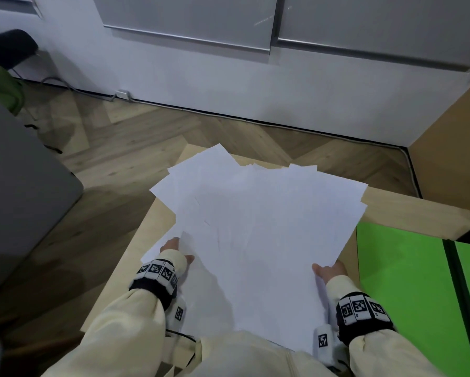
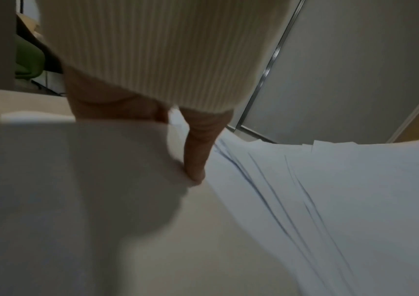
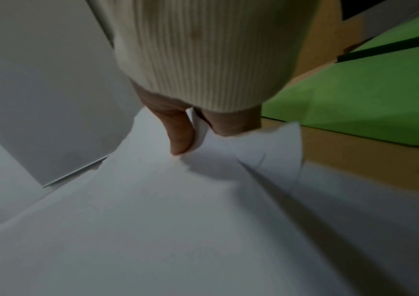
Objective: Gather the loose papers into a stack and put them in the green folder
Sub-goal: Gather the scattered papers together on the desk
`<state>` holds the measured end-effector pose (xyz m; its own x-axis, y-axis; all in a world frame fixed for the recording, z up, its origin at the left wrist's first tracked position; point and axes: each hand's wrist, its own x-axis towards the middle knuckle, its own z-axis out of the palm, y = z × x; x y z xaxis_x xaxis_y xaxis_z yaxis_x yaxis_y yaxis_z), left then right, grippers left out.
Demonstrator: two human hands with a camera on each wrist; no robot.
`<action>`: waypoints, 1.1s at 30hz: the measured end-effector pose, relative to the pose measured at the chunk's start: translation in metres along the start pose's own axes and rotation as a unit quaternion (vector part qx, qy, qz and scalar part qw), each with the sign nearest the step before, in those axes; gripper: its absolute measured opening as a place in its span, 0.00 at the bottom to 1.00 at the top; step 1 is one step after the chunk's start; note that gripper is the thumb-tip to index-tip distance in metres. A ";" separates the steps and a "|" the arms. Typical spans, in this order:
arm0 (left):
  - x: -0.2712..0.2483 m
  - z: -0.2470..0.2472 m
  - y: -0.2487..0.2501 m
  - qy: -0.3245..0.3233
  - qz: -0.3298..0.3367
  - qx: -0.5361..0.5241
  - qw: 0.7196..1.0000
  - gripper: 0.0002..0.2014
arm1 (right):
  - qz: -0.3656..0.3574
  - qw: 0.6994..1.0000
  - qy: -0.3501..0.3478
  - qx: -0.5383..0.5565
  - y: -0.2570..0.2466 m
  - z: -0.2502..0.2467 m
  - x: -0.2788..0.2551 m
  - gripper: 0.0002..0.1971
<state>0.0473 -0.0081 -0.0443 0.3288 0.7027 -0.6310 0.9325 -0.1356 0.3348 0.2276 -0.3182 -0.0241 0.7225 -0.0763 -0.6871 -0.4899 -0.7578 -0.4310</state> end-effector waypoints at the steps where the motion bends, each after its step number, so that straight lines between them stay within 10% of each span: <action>1: -0.001 -0.001 0.000 0.001 0.018 0.004 1.000 0.27 | 0.000 1.000 -0.003 0.012 0.002 -0.003 0.002 0.25; 7: 0.010 -0.019 -0.004 0.106 0.015 -0.142 0.984 0.25 | 0.023 1.000 -0.004 0.011 0.006 -0.019 0.002 0.29; 14: 0.007 0.009 0.003 0.009 0.081 -0.047 0.996 0.23 | 0.037 0.994 -0.071 -0.070 0.013 -0.002 -0.013 0.49; 25: -0.010 -0.015 0.002 -0.098 0.014 -0.054 0.994 0.31 | 0.062 0.997 -0.039 0.030 0.028 -0.011 0.008 0.36; 33: 0.009 -0.005 0.002 0.078 -0.022 -0.290 0.954 0.07 | 0.066 0.997 -0.025 0.004 0.017 -0.011 -0.008 0.44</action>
<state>0.0517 0.0015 -0.0452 0.2219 0.8005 -0.5568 0.6907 0.2740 0.6692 0.2188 -0.3374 -0.0199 0.6265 -0.1432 -0.7662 -0.5837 -0.7376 -0.3395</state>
